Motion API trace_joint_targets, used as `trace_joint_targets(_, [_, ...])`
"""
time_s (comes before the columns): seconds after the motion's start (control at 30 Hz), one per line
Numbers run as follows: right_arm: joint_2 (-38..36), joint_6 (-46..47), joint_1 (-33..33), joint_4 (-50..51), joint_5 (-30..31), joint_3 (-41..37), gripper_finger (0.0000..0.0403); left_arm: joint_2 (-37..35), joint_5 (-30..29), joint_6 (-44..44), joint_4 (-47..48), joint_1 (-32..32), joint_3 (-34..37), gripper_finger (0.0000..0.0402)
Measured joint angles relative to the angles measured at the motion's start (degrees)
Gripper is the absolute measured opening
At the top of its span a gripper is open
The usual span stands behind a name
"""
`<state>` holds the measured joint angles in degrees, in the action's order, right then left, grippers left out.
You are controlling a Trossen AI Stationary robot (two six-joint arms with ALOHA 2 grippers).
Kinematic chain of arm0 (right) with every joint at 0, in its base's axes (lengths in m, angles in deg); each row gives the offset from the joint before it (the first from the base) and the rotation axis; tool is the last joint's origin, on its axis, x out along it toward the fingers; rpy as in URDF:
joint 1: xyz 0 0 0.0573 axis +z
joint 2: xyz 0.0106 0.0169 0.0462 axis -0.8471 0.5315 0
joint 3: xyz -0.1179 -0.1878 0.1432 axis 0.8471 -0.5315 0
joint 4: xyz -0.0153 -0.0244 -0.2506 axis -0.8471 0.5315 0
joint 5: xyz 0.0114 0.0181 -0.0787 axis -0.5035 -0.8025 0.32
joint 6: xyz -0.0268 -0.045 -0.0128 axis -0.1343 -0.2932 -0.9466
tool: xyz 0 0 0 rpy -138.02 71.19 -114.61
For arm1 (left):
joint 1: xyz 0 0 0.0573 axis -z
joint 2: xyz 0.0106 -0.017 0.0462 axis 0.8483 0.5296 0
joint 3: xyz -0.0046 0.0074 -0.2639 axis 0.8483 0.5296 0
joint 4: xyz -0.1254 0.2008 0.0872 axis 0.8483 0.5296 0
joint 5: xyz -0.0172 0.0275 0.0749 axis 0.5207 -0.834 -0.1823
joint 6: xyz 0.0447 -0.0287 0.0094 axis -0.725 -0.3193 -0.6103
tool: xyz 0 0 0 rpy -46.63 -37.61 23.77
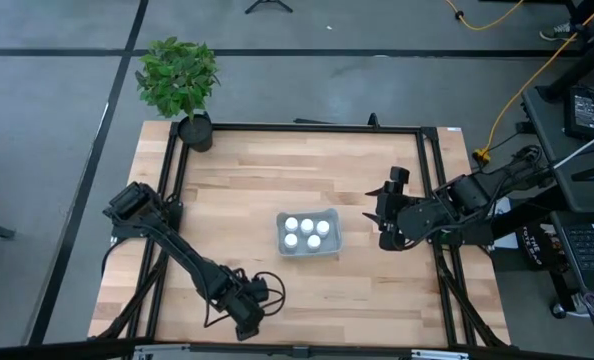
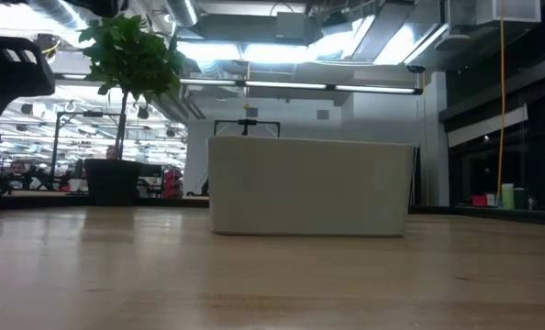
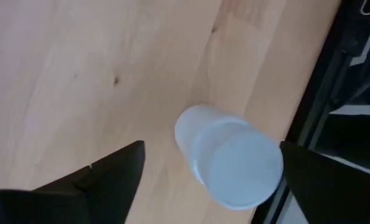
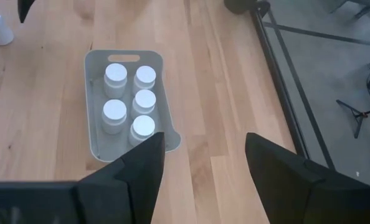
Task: Pick and place pill bottles into a basket
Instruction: Put the white medicine bottle into the gray bin
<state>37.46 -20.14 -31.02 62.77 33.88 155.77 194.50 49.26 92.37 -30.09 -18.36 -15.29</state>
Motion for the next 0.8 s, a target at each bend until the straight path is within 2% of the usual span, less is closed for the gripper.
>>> trace_joint_targets(0.2, [0.0,0.0,0.0,0.0,0.0,0.0,0.0225,0.0,0.1,0.1,0.0,-1.6,0.0,0.0282])
trace_joint_targets(0.43, [0.0,0.0,0.0,0.0,0.0,0.0,0.0225,-0.2,0.9,0.1,-0.4,-2.3,-0.1,0.0150])
trace_joint_targets(0.8, [0.0,-0.4,0.0,0.9,0.0,0.0,0.0225,-0.1,2.1,0.5,-0.7,-2.3,-0.1,0.0149])
